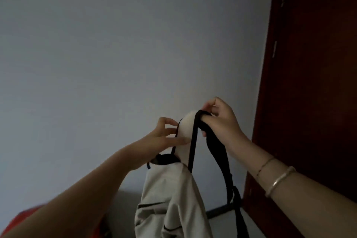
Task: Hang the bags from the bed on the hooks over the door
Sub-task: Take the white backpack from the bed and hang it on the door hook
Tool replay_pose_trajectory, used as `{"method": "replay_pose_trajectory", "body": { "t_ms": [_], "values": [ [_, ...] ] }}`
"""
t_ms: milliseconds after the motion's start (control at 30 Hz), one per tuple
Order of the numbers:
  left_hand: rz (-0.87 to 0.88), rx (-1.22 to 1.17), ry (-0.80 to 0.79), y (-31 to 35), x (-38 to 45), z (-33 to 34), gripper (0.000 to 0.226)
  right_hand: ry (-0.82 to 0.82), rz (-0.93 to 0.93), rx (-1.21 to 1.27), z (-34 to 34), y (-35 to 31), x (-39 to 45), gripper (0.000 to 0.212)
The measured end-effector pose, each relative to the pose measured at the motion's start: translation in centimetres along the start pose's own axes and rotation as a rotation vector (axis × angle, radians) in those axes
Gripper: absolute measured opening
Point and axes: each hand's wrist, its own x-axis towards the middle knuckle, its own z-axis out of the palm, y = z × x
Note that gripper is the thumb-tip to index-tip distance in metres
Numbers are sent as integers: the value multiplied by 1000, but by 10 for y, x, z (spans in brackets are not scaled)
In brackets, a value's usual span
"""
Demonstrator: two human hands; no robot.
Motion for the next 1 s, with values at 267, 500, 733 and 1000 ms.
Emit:
{"method": "replay_pose_trajectory", "body": {
  "t_ms": [267,500,733,1000],
  "values": [
    [280,-135,-36,45,177,49,25,319,-6,-61,-104,-2,109,18],
    [408,-33,-335,123,344,75,53,546,-96,-137,-173,-11,229,16],
    [520,-115,-425,185,472,125,36,701,-160,-259,-258,-22,310,13],
    [746,-94,-358,263,586,171,28,743,-352,-421,-351,-40,399,15]
  ]
}}
